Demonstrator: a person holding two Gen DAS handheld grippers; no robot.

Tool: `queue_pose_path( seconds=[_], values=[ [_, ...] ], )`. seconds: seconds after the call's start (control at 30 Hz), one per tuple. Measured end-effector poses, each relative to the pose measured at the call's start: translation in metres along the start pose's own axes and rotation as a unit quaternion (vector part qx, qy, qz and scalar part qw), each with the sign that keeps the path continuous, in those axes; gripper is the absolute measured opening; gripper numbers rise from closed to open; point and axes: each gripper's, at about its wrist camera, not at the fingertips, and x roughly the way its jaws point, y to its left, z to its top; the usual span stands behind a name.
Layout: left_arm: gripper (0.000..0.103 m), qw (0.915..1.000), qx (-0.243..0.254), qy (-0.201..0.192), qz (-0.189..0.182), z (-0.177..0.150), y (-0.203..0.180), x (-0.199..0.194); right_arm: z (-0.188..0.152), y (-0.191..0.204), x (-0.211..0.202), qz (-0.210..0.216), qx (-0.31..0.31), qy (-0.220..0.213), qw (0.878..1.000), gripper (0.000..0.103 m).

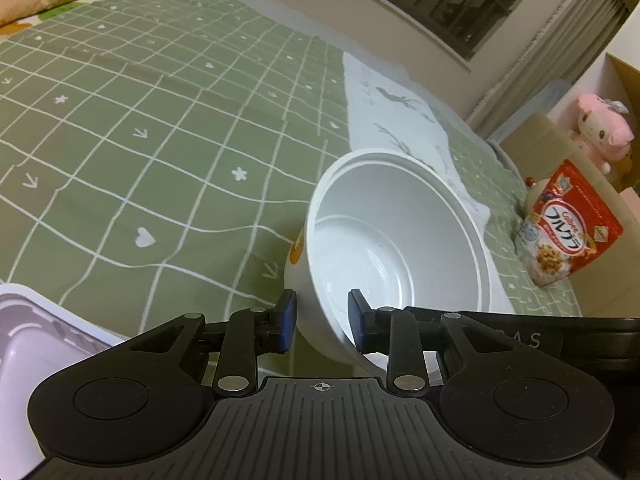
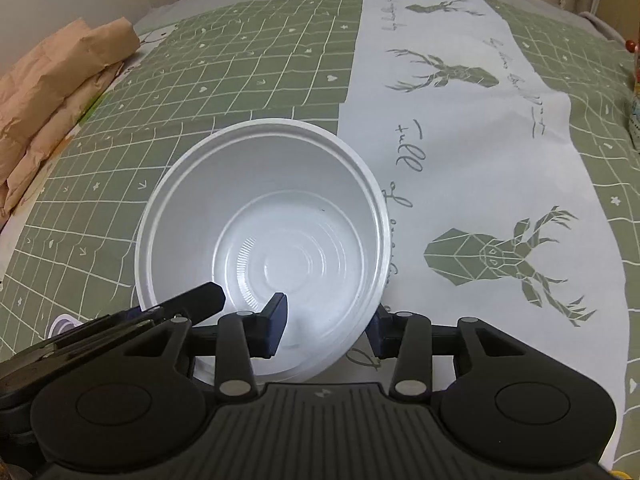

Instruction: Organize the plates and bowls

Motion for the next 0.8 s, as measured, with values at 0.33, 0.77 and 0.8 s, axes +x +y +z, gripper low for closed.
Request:
queue_pose_path(
  seconds=[0.33, 0.77, 0.8],
  values=[
    [0.038, 0.9914, 0.044, 0.047, -0.114, -0.019, -0.039, 0.003, -0.012, -0.059, -0.037, -0.036, 0.024, -0.016, 0.999, 0.042],
    [0.038, 0.9951, 0.057, 0.057, -0.057, -0.028, -0.078, 0.027, -0.037, -0.146, -0.038, -0.012, 0.108, -0.01, 0.994, 0.042],
    [0.038, 0.9955, 0.056, 0.058, -0.049, -0.026, -0.079, 0.029, -0.037, -0.151, -0.036, -0.004, 0.116, -0.009, 0.993, 0.042]
  ],
)
